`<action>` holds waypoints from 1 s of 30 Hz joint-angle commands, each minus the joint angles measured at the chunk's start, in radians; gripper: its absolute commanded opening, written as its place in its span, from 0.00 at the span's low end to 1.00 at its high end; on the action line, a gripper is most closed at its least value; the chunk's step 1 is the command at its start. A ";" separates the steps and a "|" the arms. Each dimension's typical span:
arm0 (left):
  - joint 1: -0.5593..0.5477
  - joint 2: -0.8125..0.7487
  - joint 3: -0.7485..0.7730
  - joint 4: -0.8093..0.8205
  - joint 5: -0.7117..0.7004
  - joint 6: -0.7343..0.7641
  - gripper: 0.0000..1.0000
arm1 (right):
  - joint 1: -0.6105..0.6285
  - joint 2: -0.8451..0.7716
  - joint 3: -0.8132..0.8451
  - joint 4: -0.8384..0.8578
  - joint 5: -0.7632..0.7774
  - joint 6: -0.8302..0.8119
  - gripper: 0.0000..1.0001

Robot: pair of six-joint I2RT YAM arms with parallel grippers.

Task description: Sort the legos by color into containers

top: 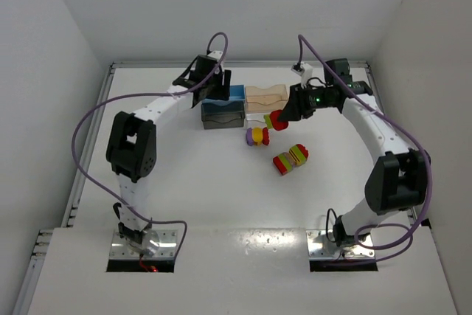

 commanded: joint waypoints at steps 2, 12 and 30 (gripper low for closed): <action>0.011 0.061 0.098 0.021 -0.105 -0.040 0.21 | -0.018 -0.039 -0.005 0.024 0.009 0.003 0.00; 0.031 0.162 0.187 0.032 -0.127 -0.042 0.57 | -0.028 -0.049 -0.025 0.033 0.009 0.004 0.00; 0.109 -0.198 -0.110 0.063 1.028 0.119 0.89 | -0.028 0.054 0.028 0.149 -0.345 0.094 0.00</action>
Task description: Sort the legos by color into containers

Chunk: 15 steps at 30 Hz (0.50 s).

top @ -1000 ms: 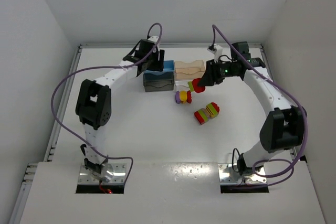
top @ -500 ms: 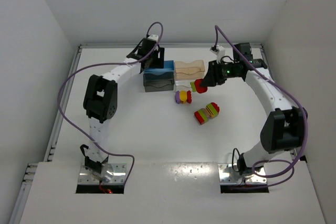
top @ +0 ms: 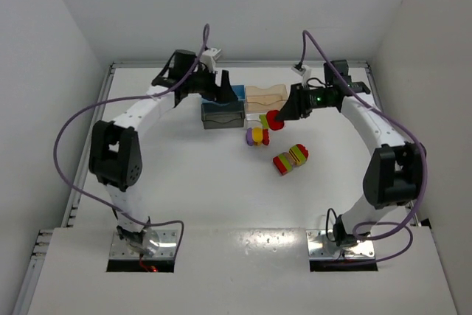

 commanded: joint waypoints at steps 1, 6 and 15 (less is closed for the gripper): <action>0.021 -0.136 -0.104 0.048 0.488 0.042 0.89 | -0.005 0.024 0.047 0.127 -0.224 0.083 0.00; 0.012 -0.155 -0.180 0.048 0.645 0.022 0.89 | 0.004 0.057 -0.009 0.345 -0.414 0.284 0.00; -0.046 -0.175 -0.204 0.048 0.676 0.022 0.89 | 0.046 0.066 -0.018 0.457 -0.442 0.393 0.00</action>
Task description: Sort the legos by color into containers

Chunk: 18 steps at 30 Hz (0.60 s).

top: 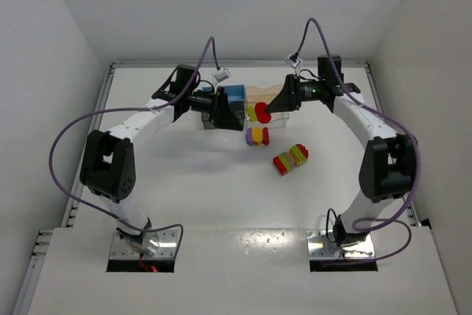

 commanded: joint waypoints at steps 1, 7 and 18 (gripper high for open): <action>-0.014 -0.021 0.018 0.032 0.088 -0.001 0.89 | 0.012 -0.004 -0.018 0.094 -0.067 0.049 0.00; -0.045 -0.002 0.061 0.032 0.103 -0.001 0.89 | 0.012 -0.013 -0.027 0.105 -0.067 0.049 0.00; -0.054 0.038 0.072 0.234 0.094 -0.186 0.85 | 0.032 -0.022 -0.045 0.114 -0.085 0.049 0.00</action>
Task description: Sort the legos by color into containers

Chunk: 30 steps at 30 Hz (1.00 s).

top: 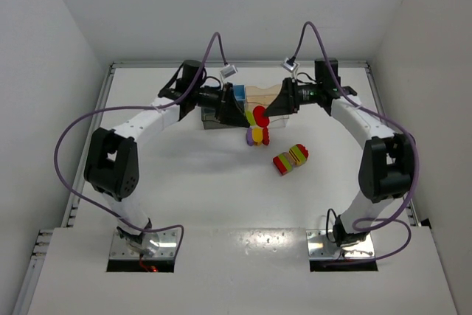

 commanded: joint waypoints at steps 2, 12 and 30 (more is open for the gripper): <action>-0.003 0.014 0.007 0.236 0.045 -0.176 0.84 | 0.021 -0.022 -0.011 0.044 -0.051 -0.002 0.00; -0.003 0.023 -0.056 0.429 0.064 -0.319 0.43 | 0.021 -0.013 0.000 0.054 -0.051 0.007 0.00; -0.012 0.004 -0.107 0.410 0.104 -0.288 0.61 | -0.034 -0.002 0.021 0.074 -0.042 0.019 0.00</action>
